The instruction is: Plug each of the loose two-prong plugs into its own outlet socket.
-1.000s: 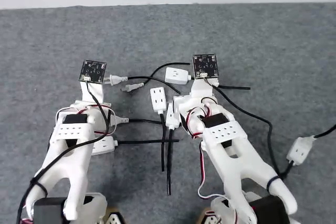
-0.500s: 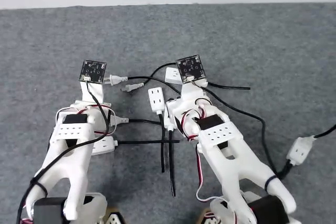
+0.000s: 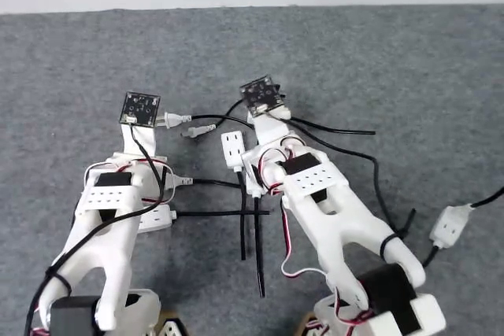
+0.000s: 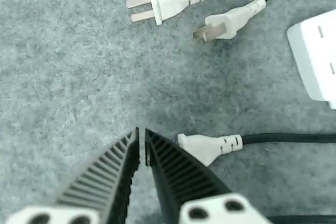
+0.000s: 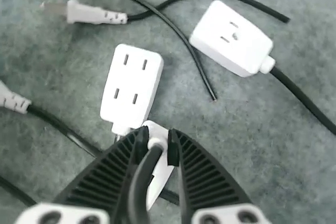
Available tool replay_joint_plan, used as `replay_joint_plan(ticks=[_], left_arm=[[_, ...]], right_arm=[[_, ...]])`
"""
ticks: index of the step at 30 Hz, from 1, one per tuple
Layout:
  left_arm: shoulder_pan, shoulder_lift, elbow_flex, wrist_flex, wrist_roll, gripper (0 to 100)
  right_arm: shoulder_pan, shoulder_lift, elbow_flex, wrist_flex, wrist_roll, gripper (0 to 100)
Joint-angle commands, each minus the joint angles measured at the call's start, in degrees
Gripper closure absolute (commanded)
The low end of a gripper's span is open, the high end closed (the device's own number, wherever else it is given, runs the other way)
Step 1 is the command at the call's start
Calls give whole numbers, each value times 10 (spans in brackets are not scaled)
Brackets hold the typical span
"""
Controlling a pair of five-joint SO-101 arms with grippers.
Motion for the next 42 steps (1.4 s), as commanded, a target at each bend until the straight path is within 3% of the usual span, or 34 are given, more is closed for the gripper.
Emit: replay_joint_plan(ticks=[1,6,10,13,22,25,28,31,39,42], left_arm=[[5,-17,-3,-12,6,987],[5,-17,-4,-14,6,987],[2,-17,-6,-14,6,987],[1,-17,-6,-14,6,987],[-12,-17,-7,-15,6,987],[-12,-17,-7,-15,6,987],[-12,-17,-7,-15,6,987],[-11,-17,-7,-15,6,987],[-9,-17,-7,-15,6,987],[-8,-17,-7,-15,6,987]], right_arm=[[-29,14,1,22,36,991],[-32,8,-2,33,-10,937],[-51,9,-52,124,-133,766],[-65,15,-91,175,-208,716],[-85,79,-92,108,-229,753],[-84,121,-142,148,-203,765],[-83,155,-185,191,-185,846],[-64,175,-211,211,-182,987],[41,132,-236,292,-181,989],[81,88,-234,322,-146,989]])
